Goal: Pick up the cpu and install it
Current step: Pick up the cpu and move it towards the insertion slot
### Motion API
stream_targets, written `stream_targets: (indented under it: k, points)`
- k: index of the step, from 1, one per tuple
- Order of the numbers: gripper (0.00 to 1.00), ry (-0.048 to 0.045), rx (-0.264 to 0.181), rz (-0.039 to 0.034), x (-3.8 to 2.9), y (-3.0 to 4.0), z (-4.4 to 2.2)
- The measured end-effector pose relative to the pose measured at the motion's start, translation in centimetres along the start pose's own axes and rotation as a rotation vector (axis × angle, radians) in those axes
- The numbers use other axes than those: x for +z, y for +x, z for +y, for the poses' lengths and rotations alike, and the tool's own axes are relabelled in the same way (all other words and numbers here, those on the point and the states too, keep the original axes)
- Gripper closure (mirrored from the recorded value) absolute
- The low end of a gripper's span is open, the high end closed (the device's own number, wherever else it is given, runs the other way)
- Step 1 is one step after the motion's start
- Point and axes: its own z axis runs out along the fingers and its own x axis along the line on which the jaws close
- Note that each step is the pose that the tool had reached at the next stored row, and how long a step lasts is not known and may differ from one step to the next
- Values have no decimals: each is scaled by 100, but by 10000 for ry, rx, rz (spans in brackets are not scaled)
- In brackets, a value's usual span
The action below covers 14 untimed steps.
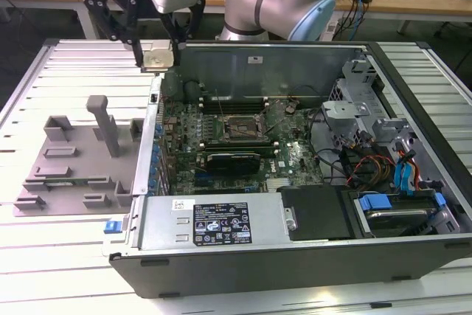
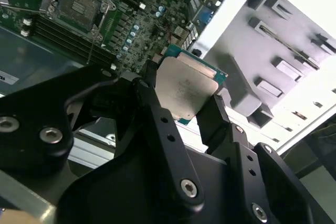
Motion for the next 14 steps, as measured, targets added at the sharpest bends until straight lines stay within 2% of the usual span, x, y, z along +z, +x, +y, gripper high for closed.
stream_targets:
  k: [4, 10, 12, 14]
  points:
    - [45, 1, 0, 1, 1, -128, -2]
    - [45, 0, 0, -1, 3, -274, -5]
    - [45, 0, -1, 0, 3, -357, -7]
    - [45, 1, -2, 1, 3, -405, -8]
